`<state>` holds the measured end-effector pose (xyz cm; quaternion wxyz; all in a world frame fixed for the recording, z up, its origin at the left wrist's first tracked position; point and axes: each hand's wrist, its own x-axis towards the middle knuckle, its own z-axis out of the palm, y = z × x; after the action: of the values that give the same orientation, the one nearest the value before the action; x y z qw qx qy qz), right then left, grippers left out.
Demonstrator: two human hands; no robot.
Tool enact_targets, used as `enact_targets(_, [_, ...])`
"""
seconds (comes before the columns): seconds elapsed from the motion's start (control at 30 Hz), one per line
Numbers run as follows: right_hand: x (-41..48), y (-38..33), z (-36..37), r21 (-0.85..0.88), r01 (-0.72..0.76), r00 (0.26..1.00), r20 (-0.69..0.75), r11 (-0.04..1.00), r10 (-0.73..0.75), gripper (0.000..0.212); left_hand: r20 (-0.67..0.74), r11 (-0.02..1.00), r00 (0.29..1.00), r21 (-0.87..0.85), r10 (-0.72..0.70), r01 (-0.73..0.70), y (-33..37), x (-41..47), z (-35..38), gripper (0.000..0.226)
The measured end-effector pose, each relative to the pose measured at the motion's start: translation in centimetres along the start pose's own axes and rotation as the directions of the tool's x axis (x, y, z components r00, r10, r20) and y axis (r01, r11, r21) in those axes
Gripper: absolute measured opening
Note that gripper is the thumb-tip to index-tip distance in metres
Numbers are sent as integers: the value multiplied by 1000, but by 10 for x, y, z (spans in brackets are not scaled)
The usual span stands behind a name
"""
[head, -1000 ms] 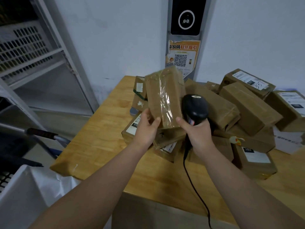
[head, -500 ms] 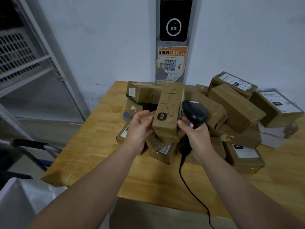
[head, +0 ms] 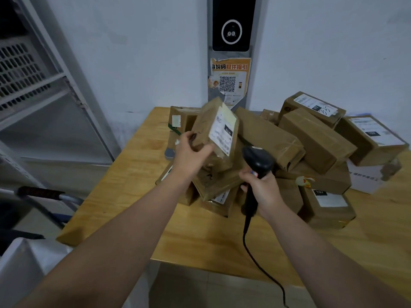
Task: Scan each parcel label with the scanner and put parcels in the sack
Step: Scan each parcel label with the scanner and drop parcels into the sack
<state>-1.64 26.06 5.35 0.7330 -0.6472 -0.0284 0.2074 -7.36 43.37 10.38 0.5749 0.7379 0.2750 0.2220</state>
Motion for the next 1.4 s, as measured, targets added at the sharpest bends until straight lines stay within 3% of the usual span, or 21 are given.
enact_targets(0.13, [3, 16, -1, -22, -85, 995, 41, 996, 86, 34, -42, 920, 986, -369, -161, 134, -11, -5, -20, 42])
enact_targets(0.23, [8, 19, 5, -10, -101, 994, 28, 995, 101, 43, -57, 877, 975, -451, -215, 167, -25, -7, -45, 17])
enact_targets(0.3, [13, 18, 10, 18, -112, 994, 25, 994, 111, 53, -17, 858, 968, -468, -249, 212, -34, -6, -65, 19])
enact_targets(0.37, [16, 10, 13, 40, -108, 994, 28, 993, 106, 51, 62, 866, 968, -436, -241, 244, -38, -3, -84, 33])
enact_targets(0.5, [8, -9, 8, 95, -26, 997, 80, 995, 18, 35, 141, 951, 968, -200, -209, 234, -29, 6, -102, 56])
enact_targets(0.6, [1, -19, 4, 14, 41, 991, 129, 999, -42, 32, 170, 974, 965, -73, -198, 213, -20, 10, -99, 76])
enact_targets(0.77, [2, -31, -10, -119, 181, 969, 192, 976, -156, 47, 237, 986, 958, -11, -161, 169, 2, 17, -73, 47])
enact_targets(0.87, [2, -33, -19, -183, 245, 957, 203, 952, -207, 49, 188, 985, 973, -83, -133, 151, 15, 23, -55, 36])
enact_targets(0.93, [-2, -34, -22, -163, 270, 955, 169, 949, -243, 44, 169, 993, 981, -38, -99, 107, 24, 22, -46, 30])
enact_targets(1.03, [-6, -43, -27, -178, 286, 947, 203, 941, -250, 35, 326, 991, 945, 123, 14, -57, 35, 17, -38, 35])
enact_targets(1.2, [-15, -56, -31, -325, 181, 878, 479, 928, -4, 42, 486, 972, 869, 149, 88, -181, 50, 10, -23, 41])
enact_targets(1.33, [-20, -52, -33, -321, 138, 904, 427, 937, 13, 32, 543, 967, 838, 173, 64, -186, 50, 9, -16, 48])
enact_targets(1.4, [-19, -47, -35, -273, 112, 933, 360, 955, -6, 31, 428, 922, 888, 249, 169, -296, 49, 6, -12, 56])
